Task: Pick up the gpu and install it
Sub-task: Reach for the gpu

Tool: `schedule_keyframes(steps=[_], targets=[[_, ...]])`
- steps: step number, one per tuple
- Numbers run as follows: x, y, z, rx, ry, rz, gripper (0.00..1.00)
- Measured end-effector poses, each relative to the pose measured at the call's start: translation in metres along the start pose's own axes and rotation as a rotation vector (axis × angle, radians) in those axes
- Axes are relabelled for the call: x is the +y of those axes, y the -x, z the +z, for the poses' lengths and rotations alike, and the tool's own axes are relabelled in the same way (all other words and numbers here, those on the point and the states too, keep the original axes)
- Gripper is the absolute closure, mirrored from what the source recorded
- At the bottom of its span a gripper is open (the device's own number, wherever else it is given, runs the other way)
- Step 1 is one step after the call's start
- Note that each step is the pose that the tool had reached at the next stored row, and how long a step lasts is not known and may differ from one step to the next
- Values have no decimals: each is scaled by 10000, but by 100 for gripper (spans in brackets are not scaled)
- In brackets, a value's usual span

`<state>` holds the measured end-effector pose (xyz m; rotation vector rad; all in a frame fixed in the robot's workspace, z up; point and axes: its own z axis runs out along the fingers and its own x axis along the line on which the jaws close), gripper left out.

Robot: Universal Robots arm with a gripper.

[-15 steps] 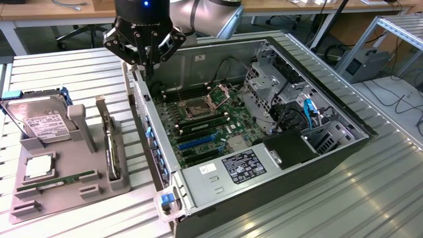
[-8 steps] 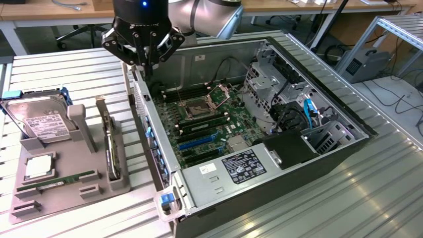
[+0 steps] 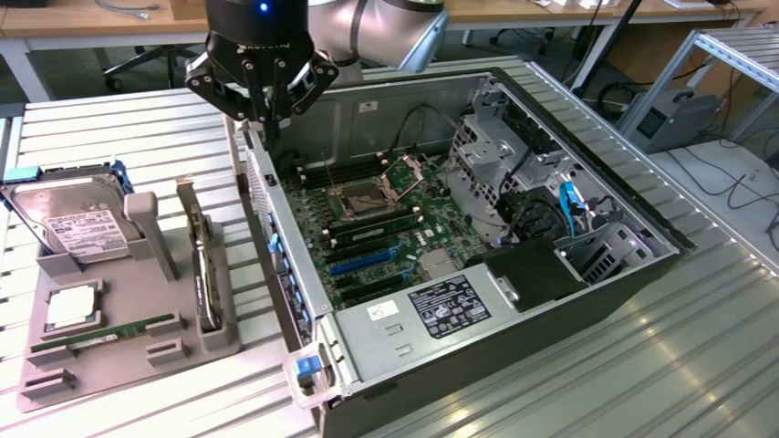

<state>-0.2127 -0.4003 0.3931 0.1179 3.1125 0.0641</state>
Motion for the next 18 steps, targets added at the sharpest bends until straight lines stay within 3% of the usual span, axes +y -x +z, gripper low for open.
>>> schedule_keyframes(steps=[11, 18], targets=[[-13, -27, 1, -2, -15, 0, 89], [-45, -179, 0, -8, -99, -2, 89]])
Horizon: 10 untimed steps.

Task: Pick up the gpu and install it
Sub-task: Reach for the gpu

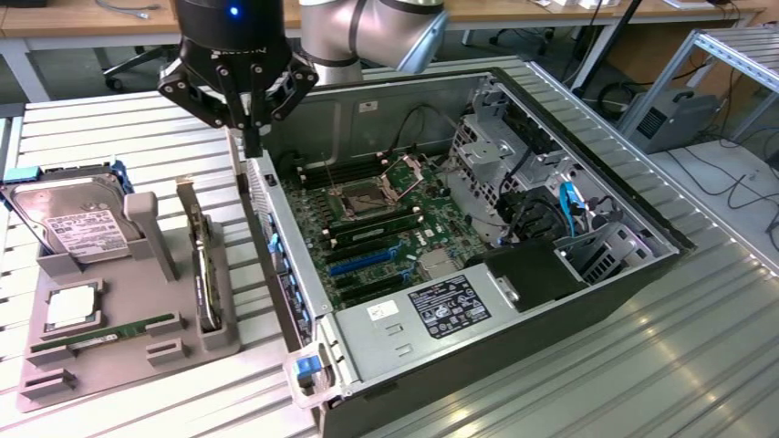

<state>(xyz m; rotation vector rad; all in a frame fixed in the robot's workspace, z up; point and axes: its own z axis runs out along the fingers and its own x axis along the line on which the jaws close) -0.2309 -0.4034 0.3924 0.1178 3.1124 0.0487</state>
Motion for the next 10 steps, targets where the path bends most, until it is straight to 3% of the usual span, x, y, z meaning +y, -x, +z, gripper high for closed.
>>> schedule_keyframes(steps=[4, 10], targets=[[-17, -168, -2, -2, -24, -1, 89], [-23, -210, -3, -3, -37, -1, 89]])
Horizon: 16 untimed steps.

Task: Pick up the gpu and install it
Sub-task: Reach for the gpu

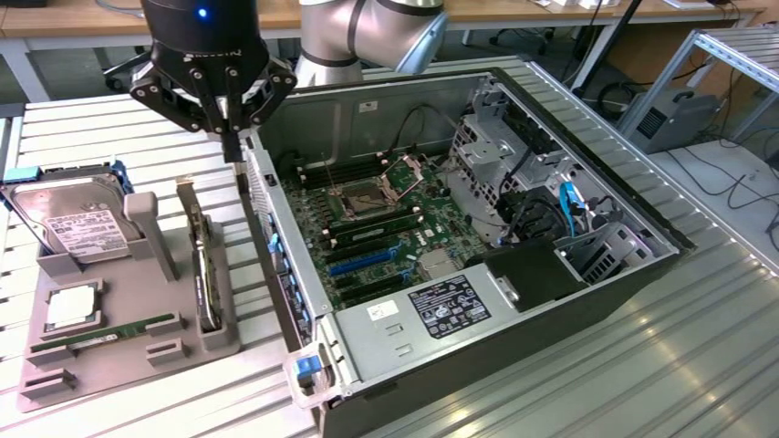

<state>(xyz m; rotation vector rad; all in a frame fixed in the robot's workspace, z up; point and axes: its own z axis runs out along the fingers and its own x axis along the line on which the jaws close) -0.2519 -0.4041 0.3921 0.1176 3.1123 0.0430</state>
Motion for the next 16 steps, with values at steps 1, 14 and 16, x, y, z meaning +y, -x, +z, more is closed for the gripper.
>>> schedule_keyframes(steps=[1, 14, 16], targets=[[-1, -4, 0, 1, -2, -1, 89], [-49, -43, -1, -1, -15, 0, 89], [-59, -50, -2, -1, -18, 0, 89]])
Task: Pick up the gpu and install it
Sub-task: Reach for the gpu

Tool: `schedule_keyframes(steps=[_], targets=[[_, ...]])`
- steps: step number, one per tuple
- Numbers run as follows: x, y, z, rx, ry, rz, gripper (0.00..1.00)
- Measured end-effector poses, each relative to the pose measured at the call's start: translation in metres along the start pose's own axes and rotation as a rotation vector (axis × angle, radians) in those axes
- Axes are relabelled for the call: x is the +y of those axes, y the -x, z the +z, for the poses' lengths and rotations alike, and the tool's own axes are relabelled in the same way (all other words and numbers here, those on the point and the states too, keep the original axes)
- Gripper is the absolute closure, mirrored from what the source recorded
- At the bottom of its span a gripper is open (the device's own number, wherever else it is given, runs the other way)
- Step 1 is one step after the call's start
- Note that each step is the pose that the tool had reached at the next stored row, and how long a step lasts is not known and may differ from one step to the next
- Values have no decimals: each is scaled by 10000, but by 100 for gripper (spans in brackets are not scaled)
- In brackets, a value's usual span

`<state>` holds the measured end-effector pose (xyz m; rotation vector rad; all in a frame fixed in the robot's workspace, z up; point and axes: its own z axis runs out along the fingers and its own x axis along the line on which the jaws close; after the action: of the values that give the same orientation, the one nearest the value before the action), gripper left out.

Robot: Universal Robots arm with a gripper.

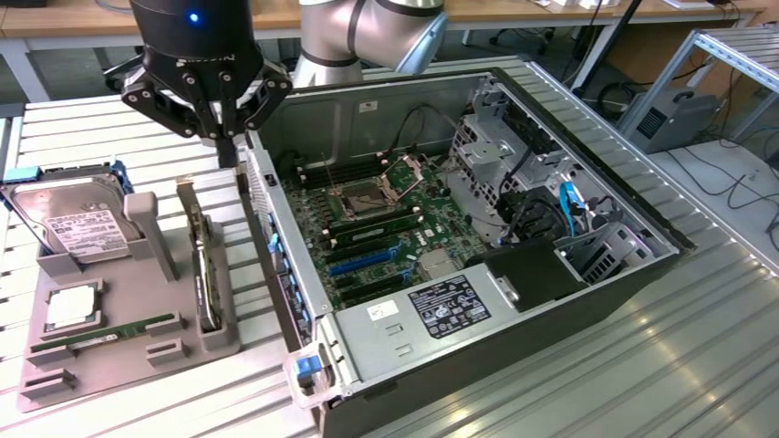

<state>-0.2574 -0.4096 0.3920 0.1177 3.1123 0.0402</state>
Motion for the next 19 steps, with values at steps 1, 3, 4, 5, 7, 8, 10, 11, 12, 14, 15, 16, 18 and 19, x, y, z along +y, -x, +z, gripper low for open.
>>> schedule_keyframes(steps=[1, 3, 4, 5, 7, 8, 10, 11, 12, 14, 15, 16, 18, 19], targets=[[-4, -4, 0, -1, -2, 0, 89], [-14, -14, 0, -2, -7, -2, 89], [-18, -18, 0, -1, -10, -2, 89], [-24, -25, -1, -1, -13, -1, 89], [-35, -35, -1, -1, -17, -1, 89], [-41, -41, -1, -1, -18, -1, 89], [-53, -51, -1, -2, -22, 0, 89], [-58, -55, -1, -2, -24, 0, 89], [-63, -58, -2, -2, -27, -1, 89], [-75, -68, -2, -3, -31, -1, 89], [-81, -73, -1, -3, -33, -1, 89], [-87, -78, -2, -3, -37, -1, 89], [-97, -88, -2, -3, -42, -1, 89], [-112, -102, -2, -4, -48, -3, 89]])
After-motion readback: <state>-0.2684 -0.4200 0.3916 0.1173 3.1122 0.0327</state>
